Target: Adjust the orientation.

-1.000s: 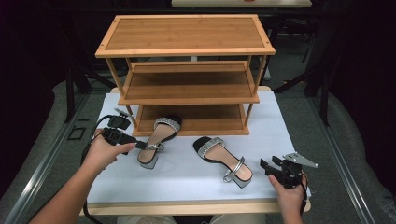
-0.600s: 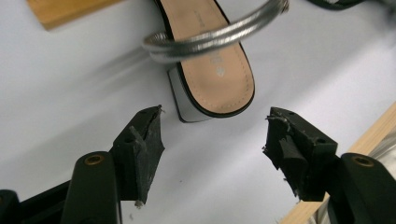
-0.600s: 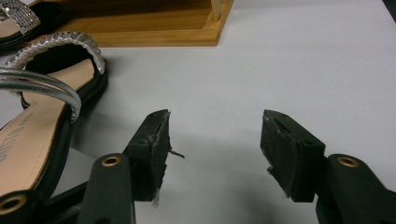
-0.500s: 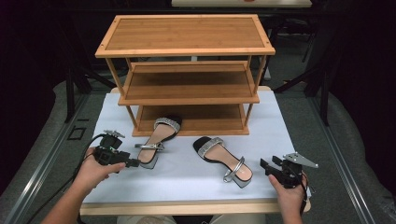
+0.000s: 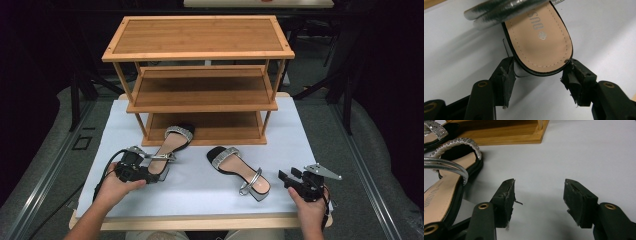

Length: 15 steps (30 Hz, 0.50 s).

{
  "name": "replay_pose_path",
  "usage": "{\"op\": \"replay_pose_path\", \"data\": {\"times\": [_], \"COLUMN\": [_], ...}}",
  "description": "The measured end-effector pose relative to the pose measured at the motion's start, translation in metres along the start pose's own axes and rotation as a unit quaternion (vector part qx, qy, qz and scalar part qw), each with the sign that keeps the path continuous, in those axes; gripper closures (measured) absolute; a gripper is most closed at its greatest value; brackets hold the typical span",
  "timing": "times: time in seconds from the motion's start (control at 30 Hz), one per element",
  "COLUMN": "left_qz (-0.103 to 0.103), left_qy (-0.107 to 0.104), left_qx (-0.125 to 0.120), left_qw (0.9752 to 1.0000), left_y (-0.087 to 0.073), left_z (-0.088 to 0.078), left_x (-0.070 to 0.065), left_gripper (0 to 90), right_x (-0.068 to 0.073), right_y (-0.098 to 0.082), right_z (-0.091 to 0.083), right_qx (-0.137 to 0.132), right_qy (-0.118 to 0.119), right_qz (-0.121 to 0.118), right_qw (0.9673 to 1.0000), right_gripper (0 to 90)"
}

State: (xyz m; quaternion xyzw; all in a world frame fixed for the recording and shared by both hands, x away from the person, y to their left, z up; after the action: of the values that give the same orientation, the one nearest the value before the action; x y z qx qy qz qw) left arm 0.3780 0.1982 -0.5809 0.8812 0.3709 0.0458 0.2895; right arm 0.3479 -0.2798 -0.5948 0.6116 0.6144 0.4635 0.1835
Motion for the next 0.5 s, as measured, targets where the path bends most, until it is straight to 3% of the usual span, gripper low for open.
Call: {"op": "replay_pose_path", "data": {"times": [0.17, 0.23, 0.37, 0.4, 0.5], "left_qz": [0.012, 0.029, 0.042, 0.053, 0.054], "left_qy": [-0.013, -0.014, -0.005, 0.006, 0.01], "left_qx": [-0.013, -0.022, -0.032, -0.035, -0.034], "left_qw": [0.9998, 0.9993, 0.9986, 0.998, 0.9979], "left_y": [0.003, 0.007, 0.01, 0.011, 0.01], "left_z": [0.004, 0.008, 0.015, 0.02, 0.024], "left_x": [-0.012, -0.02, -0.024, -0.023, -0.021], "left_gripper": [45.7, 45.6, 39.2, 36.7, 34.7], "right_x": [0.001, 0.002, 0.002, 0.001, 0.001], "right_y": [0.0, 0.0, 0.0, -0.001, -0.001], "right_z": [0.001, 0.001, 0.002, 0.0, 0.0], "right_qx": [0.001, 0.001, 0.001, 0.01, 0.007], "right_qy": [0.0, 0.0, 0.0, -0.002, -0.002], "right_qz": [-0.001, -0.001, -0.001, -0.002, -0.001], "right_qw": [1.0, 1.0, 1.0, 0.9999, 1.0], "right_gripper": [41.9, 41.9, 41.9, 41.9, 41.9]}}
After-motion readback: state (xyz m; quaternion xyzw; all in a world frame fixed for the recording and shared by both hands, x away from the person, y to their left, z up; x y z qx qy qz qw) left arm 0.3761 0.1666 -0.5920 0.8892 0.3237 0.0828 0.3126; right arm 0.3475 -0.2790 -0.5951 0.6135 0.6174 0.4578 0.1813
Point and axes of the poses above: each handheld gripper's, and its own axes: z roughly forward along the jaws, y roughly out of its top, x roughly to its left, the point moved 7 cm from there along z, roughly forward along the jaws, and after that the axes turned 8 degrees about z, right-handed, at the moved point
